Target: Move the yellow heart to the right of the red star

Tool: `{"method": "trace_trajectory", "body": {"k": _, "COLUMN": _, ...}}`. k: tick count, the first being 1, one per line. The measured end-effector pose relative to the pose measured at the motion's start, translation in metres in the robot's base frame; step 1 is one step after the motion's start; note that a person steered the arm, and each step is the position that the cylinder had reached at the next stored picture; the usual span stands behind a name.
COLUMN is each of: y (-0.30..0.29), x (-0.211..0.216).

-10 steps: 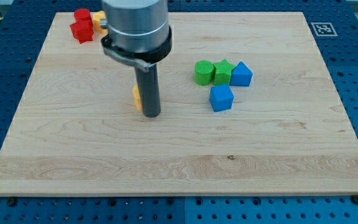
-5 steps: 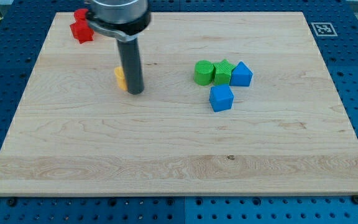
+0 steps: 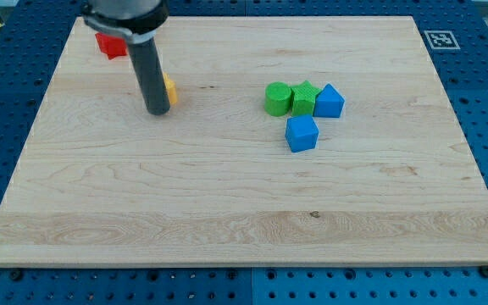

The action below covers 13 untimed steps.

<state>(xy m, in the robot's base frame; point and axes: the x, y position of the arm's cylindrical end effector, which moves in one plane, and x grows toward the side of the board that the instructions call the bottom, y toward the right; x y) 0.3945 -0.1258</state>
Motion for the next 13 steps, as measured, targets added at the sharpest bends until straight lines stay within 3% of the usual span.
{"method": "trace_trajectory", "body": {"k": 2, "y": 0.021, "x": 0.030}}
{"method": "trace_trajectory", "body": {"k": 3, "y": 0.018, "x": -0.021}}
{"method": "trace_trajectory", "body": {"k": 5, "y": 0.009, "x": -0.028}}
{"method": "trace_trajectory", "body": {"k": 7, "y": -0.009, "x": -0.063}}
{"method": "trace_trajectory", "body": {"k": 9, "y": -0.013, "x": -0.046}}
{"method": "trace_trajectory", "body": {"k": 11, "y": -0.015, "x": -0.082}}
{"method": "trace_trajectory", "body": {"k": 13, "y": -0.019, "x": -0.054}}
